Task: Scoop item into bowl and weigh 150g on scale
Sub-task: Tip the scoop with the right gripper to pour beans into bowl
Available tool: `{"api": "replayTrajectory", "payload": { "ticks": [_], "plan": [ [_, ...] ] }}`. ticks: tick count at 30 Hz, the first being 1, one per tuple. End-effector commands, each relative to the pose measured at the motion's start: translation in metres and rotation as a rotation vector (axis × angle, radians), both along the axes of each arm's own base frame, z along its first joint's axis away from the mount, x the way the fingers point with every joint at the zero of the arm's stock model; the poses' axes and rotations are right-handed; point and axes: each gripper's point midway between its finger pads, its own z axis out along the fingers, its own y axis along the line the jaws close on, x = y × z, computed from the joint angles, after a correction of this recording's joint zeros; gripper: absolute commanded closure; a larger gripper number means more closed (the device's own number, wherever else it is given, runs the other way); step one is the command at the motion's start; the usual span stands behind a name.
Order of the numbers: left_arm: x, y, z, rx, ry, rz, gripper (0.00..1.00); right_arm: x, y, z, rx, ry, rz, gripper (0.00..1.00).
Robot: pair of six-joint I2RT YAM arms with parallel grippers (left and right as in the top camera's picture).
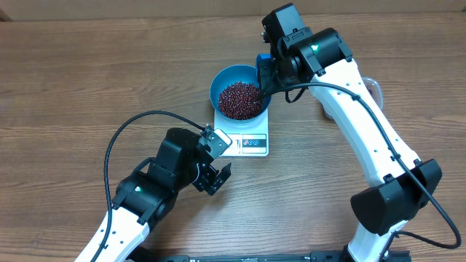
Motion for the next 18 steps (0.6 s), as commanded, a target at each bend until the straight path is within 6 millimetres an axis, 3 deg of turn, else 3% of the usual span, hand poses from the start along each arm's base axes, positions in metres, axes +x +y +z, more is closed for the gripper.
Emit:
{"api": "replayTrajectory", "payload": {
  "ticks": [1, 18],
  "plan": [
    [-0.0007, -0.0009, -0.0025, -0.006, 0.01, -0.009, 0.0, 0.0017, -0.0022, 0.0291, 0.023, -0.077, -0.011, 0.96],
    [-0.0007, -0.0009, -0.0025, -0.006, 0.01, -0.009, 0.0, 0.0002, -0.0029, 0.0283, 0.021, -0.07, -0.014, 0.96]
  ]
}}
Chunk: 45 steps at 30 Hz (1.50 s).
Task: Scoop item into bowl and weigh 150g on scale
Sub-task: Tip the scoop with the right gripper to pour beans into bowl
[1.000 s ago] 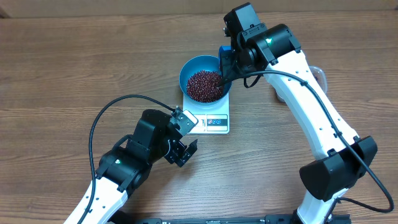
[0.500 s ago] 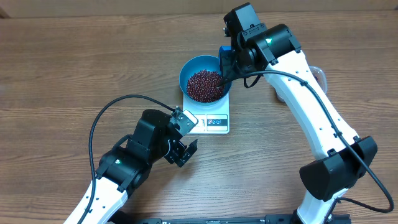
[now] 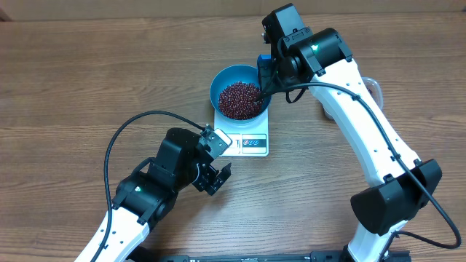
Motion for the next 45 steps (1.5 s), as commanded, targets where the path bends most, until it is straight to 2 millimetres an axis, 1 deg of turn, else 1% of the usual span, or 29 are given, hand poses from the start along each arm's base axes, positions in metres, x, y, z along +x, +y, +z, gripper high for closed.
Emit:
{"api": "replayTrajectory", "payload": {
  "ticks": [1, 12, 16, 19, 22, 25, 28, 30, 45],
  "plan": [
    [-0.0007, -0.0009, -0.0025, -0.006, 0.01, -0.009, 0.0, 0.0013, -0.0011, 0.029, 0.03, -0.074, -0.011, 0.96],
    [-0.0007, -0.0009, -0.0025, -0.006, 0.01, -0.009, 0.0, 0.0013, -0.0012, 0.029, 0.03, -0.074, -0.011, 0.96],
    [-0.0007, -0.0009, -0.0025, -0.006, 0.01, -0.009, 0.0, 0.0049, -0.0058, 0.0298, 0.005, -0.093, -0.025, 0.96],
    [-0.0007, -0.0009, -0.0025, -0.006, 0.01, -0.009, 0.0, 0.0025, -0.0013, 0.0296, 0.015, -0.087, -0.01, 0.96],
    [-0.0007, -0.0009, -0.0025, -0.006, 0.01, -0.009, 0.0, 0.0036, -0.005, 0.0297, -0.024, -0.103, -0.017, 0.96],
    [-0.0007, -0.0009, -0.0025, -0.006, 0.01, -0.009, 0.0, 0.0014, 0.0011, 0.0299, -0.008, -0.099, -0.004, 0.96],
    [-0.0007, -0.0009, -0.0025, -0.006, 0.01, -0.009, 0.0, 0.0023, -0.0025, 0.03, -0.04, -0.112, -0.011, 0.96],
    [-0.0007, -0.0009, -0.0025, -0.006, 0.01, -0.009, 0.0, 0.0013, 0.0004, 0.0299, -0.025, -0.106, -0.004, 0.96],
    [-0.0007, -0.0009, -0.0025, -0.006, 0.01, -0.009, 0.01, 0.0016, 0.0006, 0.0298, -0.024, -0.106, -0.004, 0.96]
  ]
}}
